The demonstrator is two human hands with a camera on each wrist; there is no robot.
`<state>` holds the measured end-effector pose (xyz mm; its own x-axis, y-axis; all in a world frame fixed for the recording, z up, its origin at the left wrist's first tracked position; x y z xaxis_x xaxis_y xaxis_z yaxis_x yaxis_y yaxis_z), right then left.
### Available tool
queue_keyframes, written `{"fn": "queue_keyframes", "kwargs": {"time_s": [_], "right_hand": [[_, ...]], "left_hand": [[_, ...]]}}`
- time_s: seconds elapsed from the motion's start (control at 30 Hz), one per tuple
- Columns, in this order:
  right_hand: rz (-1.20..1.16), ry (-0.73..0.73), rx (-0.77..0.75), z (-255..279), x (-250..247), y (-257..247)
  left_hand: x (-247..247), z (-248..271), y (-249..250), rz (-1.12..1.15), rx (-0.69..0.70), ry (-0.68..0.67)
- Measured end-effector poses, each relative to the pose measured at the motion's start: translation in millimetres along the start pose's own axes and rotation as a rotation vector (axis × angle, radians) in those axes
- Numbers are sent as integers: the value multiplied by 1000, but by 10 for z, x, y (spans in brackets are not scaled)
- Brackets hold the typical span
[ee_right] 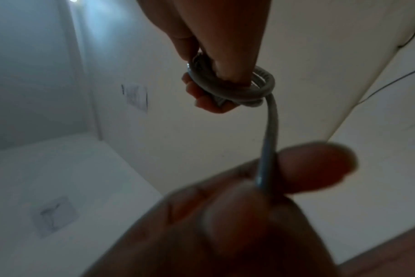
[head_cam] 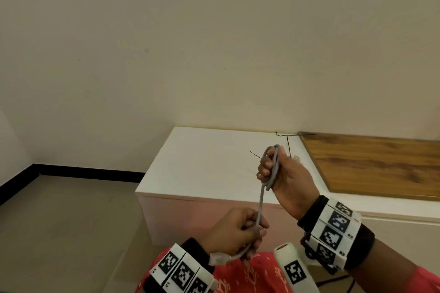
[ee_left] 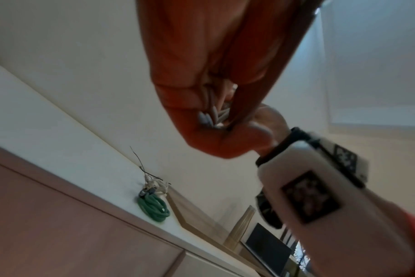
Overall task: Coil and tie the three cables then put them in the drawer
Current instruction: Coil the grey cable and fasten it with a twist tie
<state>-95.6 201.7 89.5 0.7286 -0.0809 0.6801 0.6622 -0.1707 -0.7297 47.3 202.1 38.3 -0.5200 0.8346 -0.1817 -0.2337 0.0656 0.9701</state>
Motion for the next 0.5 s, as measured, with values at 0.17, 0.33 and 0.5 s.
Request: {"fn": "queue_keyframes", "kwargs": {"time_s": [0.17, 0.33, 0.5], "right_hand": [[529, -143, -91, 96, -34, 228], [1129, -432, -202, 123, -85, 372], [1337, -518, -72, 105, -155, 358]], "left_hand": [[3, 62, 109, 68, -37, -109], [-96, 104, 147, 176, -135, -221], [-147, 129, 116, 409, -229, -206]]}}
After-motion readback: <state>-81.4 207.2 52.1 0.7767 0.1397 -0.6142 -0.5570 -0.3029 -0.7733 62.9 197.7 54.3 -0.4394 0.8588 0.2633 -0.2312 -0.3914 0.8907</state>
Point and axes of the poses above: each hand's wrist, its own z-axis away from the middle knuckle, its own x-axis out of the palm, y = z × x, the point moved 1 cm from there along -z, towards the middle knuckle, and after that the axes turned 7 degrees about -z, right-handed, at the moved point
